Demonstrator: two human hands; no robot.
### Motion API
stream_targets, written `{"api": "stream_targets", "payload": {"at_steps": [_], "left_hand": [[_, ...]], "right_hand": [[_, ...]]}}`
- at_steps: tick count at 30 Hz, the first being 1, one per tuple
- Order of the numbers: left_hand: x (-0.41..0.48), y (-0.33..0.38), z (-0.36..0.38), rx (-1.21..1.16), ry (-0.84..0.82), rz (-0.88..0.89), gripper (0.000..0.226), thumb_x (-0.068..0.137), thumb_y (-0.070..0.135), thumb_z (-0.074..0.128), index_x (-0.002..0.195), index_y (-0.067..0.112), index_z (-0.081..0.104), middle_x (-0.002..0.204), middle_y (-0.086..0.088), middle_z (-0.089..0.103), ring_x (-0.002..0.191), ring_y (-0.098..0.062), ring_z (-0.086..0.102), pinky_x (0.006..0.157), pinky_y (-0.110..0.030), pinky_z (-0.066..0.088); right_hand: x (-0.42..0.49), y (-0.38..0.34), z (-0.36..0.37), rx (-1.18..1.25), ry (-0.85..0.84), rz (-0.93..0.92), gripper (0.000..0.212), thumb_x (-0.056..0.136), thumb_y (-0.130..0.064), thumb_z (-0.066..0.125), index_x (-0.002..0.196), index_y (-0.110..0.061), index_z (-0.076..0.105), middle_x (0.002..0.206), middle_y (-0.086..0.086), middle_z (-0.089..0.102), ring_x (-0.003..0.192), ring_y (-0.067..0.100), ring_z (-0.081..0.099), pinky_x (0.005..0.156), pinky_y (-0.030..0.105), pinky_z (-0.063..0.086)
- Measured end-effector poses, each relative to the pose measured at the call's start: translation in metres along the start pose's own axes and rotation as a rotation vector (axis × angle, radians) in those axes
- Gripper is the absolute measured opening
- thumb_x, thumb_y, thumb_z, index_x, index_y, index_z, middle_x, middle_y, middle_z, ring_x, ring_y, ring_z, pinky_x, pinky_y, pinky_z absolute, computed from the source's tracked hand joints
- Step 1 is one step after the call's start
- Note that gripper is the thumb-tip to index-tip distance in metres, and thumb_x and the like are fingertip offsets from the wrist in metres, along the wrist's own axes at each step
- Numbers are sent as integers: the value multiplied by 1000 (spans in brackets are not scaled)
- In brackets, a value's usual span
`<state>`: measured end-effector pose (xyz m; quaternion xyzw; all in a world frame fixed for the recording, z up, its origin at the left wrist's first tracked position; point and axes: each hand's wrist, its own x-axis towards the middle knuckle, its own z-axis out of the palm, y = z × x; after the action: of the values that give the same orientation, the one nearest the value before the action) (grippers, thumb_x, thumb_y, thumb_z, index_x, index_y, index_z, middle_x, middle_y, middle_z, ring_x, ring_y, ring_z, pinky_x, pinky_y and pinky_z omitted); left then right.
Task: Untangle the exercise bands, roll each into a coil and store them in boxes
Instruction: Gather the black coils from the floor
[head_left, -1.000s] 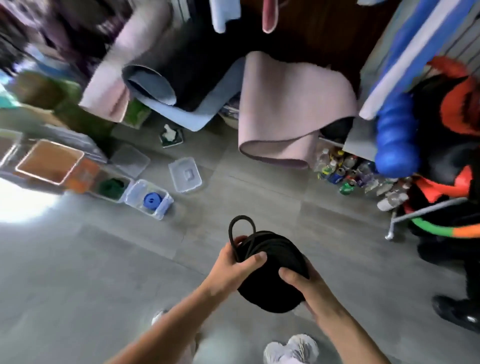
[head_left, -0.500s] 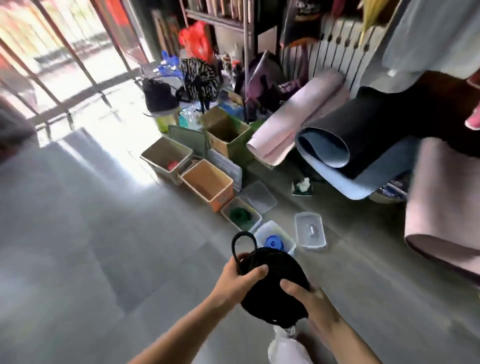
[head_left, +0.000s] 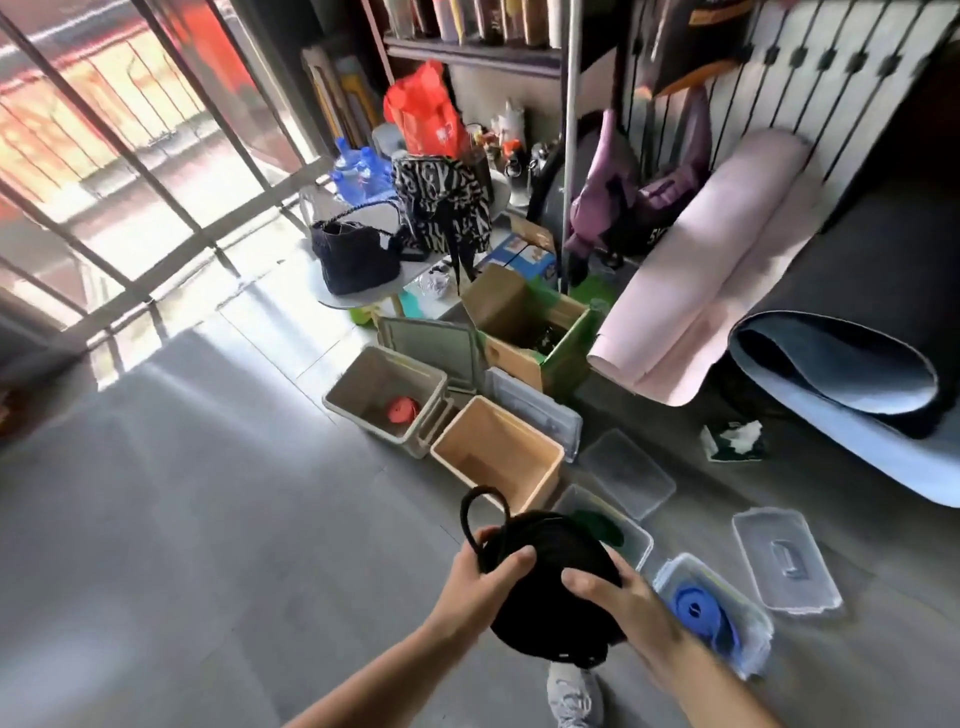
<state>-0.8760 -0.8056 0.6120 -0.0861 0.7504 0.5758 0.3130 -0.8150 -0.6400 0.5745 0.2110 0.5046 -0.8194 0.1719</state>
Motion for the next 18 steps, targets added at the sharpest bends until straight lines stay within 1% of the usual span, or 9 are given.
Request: {"api": "stream_targets", "payload": {"at_steps": [1, 3, 6, 8, 10, 12, 15, 17, 18], "left_hand": [[19, 6, -15, 9, -19, -8, 51, 65, 39, 66, 109, 15, 59, 102, -6, 69, 94, -14, 66, 69, -15, 50], [59, 15, -40, 30, -51, -15, 57, 64, 43, 67, 112, 13, 59, 105, -8, 69, 97, -16, 66, 73, -18, 51], [126, 20, -75, 75, -101, -27, 63, 62, 45, 68, 114, 11, 58, 109, -11, 67, 101, -20, 64, 85, -26, 52], [173, 15, -94, 97, -145, -60, 61, 64, 44, 67, 115, 14, 57, 111, -9, 67, 103, -19, 64, 89, -31, 51], [223, 6, -111, 122, -173, -80, 60, 64, 46, 67, 116, 18, 56, 110, -5, 68, 102, -16, 64, 91, -34, 52], [274, -12, -123, 152, -190, -90, 61, 63, 46, 68, 116, 19, 56, 108, -4, 68, 101, -15, 65, 90, -32, 53], [351, -51, -134, 195, -227, -90, 59, 64, 48, 69, 115, 20, 55, 107, -2, 67, 99, -12, 64, 85, -28, 52], [402, -86, -134, 216, -246, -81, 51, 72, 46, 71, 114, 20, 56, 103, 7, 66, 96, -6, 63, 78, -23, 50], [427, -105, -132, 213, -256, -68, 44, 78, 42, 71, 112, 18, 58, 98, 13, 68, 92, -3, 64, 74, -21, 50]], "right_hand": [[19, -6, 9, 16, 23, 3, 43, 60, -20, 81, 101, -18, 71, 98, 13, 72, 90, 23, 70, 66, 25, 54], [57, -16, 26, 32, 85, 13, 44, 60, -16, 77, 104, -13, 70, 98, 15, 72, 88, 24, 70, 66, 26, 55], [117, -20, 45, 50, 169, 29, 53, 50, -23, 82, 100, -12, 70, 93, 11, 74, 82, 21, 71, 63, 24, 55], [160, -18, 53, 57, 212, 34, 48, 44, -32, 83, 89, -18, 75, 85, 4, 75, 77, 17, 71, 57, 21, 53], [207, -7, 58, 66, 256, 31, 30, 49, -34, 82, 78, -32, 77, 80, -3, 75, 73, 12, 71, 55, 17, 51], [256, 15, 54, 77, 304, 37, 17, 58, -31, 78, 71, -40, 75, 77, -6, 74, 71, 9, 71, 55, 15, 51], [330, 64, 40, 91, 359, 70, 12, 60, -34, 84, 70, -35, 77, 78, -4, 75, 72, 9, 71, 54, 15, 51], [380, 103, 18, 92, 394, 84, 24, 56, -39, 86, 75, -27, 77, 81, -5, 75, 74, 9, 71, 55, 15, 51], [404, 122, 8, 89, 408, 81, 31, 54, -41, 88, 78, -25, 77, 83, -5, 75, 76, 9, 71, 57, 16, 52]]}}
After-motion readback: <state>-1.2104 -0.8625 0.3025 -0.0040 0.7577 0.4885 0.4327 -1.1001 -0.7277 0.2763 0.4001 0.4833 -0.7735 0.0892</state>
